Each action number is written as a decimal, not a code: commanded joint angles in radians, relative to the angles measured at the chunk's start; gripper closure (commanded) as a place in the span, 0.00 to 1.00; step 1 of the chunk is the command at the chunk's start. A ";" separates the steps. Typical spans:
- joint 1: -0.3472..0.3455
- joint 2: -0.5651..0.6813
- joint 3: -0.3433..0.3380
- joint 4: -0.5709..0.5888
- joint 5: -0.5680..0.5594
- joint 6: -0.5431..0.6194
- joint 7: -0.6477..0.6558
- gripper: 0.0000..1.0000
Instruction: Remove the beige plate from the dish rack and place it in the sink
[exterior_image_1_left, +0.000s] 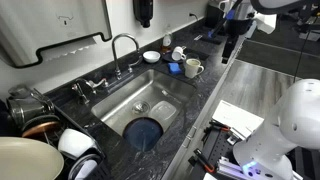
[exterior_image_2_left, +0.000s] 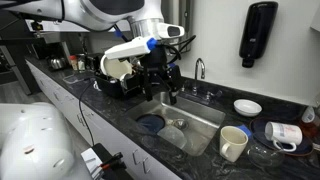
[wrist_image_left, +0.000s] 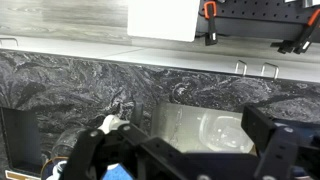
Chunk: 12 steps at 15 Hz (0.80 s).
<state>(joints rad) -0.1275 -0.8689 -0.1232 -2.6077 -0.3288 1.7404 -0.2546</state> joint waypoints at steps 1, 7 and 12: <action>0.019 -0.001 -0.013 0.003 -0.010 -0.007 0.011 0.00; 0.027 -0.004 -0.014 0.004 0.015 -0.018 0.016 0.00; 0.099 0.002 -0.022 0.041 0.253 -0.168 0.032 0.00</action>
<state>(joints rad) -0.0734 -0.8693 -0.1297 -2.5966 -0.1816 1.6593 -0.2425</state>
